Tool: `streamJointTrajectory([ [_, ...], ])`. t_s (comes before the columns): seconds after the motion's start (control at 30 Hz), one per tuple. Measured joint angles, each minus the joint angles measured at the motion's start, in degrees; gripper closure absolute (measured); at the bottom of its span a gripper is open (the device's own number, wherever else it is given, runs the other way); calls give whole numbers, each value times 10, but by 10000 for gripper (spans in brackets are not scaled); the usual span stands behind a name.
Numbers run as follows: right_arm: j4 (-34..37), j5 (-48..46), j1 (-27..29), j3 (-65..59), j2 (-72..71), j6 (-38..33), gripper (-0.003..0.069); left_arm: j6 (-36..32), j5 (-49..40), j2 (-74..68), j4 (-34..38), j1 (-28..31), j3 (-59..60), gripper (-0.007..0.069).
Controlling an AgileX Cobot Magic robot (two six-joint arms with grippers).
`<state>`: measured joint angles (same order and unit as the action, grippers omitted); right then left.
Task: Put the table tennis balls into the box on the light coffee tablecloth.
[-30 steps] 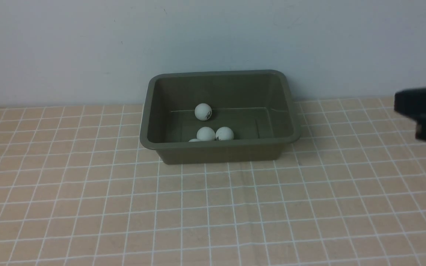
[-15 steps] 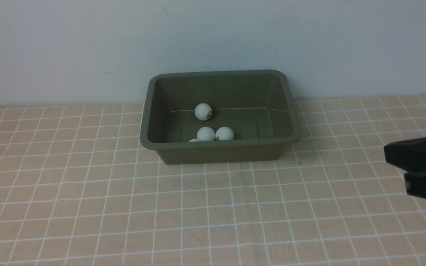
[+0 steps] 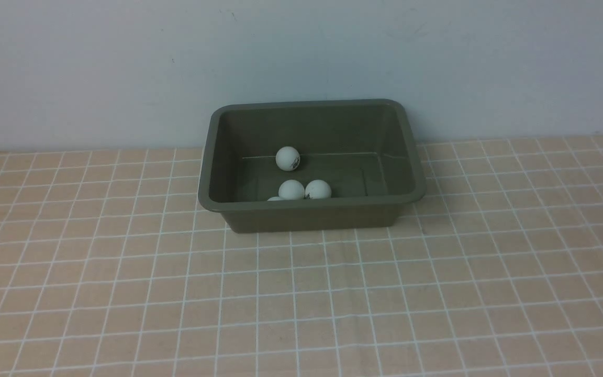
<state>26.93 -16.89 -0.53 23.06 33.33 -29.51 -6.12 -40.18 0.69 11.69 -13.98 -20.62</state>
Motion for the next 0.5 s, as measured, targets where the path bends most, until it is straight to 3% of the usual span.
streamJointTrajectory([
  [0.23,5,95,41,-203,-174,-1,675,0,0,0,0,0,0,693],
  [0.5,20,91,48,-248,-275,-1,675,0,0,0,0,0,0,693],
])
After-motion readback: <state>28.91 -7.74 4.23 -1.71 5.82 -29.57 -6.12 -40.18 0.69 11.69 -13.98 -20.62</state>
